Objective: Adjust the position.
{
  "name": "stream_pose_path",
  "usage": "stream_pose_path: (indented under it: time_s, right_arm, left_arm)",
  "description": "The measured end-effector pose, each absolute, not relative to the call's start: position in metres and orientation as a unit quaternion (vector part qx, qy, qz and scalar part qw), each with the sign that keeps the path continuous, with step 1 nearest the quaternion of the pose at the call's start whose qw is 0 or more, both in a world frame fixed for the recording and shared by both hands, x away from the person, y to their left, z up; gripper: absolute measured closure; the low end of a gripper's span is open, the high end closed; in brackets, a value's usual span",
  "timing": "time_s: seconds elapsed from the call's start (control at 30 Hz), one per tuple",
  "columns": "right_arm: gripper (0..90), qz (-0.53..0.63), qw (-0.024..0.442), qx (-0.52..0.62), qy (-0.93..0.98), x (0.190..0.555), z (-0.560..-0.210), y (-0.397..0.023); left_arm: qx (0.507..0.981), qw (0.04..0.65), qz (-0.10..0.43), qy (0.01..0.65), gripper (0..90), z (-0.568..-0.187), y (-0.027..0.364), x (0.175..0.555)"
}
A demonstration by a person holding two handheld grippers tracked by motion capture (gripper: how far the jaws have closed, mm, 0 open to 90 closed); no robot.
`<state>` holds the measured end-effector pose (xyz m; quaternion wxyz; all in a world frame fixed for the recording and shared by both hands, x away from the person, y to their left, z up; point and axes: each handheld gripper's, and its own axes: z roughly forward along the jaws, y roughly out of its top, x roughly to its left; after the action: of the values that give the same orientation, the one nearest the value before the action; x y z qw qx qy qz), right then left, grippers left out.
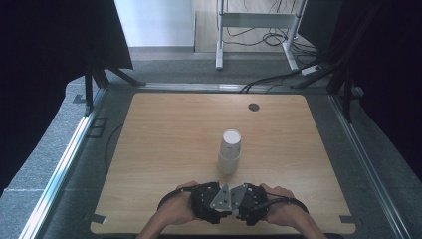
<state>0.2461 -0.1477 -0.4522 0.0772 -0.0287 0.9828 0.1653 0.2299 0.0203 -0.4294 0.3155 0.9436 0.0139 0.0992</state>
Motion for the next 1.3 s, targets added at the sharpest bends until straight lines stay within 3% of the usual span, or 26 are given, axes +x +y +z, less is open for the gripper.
stream_pose_path:
  time_s: [0.27,0.63,0.93,1.3]
  right_arm:
    - [37.8,0.187,0.064,-0.024,0.98,0.248,-0.45,-0.152]
    - [37.3,0.303,0.015,0.024,0.952,0.257,-0.44,-0.171]
    - [37.1,0.363,-0.001,0.034,0.931,0.259,-0.44,-0.174]
    - [37.0,0.381,-0.007,0.025,0.924,0.256,-0.443,-0.17]
  left_arm:
    - [0.937,0.336,0.089,0.022,35.0,-0.427,0.024,0.233]
    - [0.895,0.439,0.047,0.069,18.6,-0.413,0.047,0.244]
    - [0.861,0.5,0.01,0.088,17.6,-0.413,0.055,0.25]
    - [0.862,0.501,-0.004,0.079,21.9,-0.418,0.05,0.249]
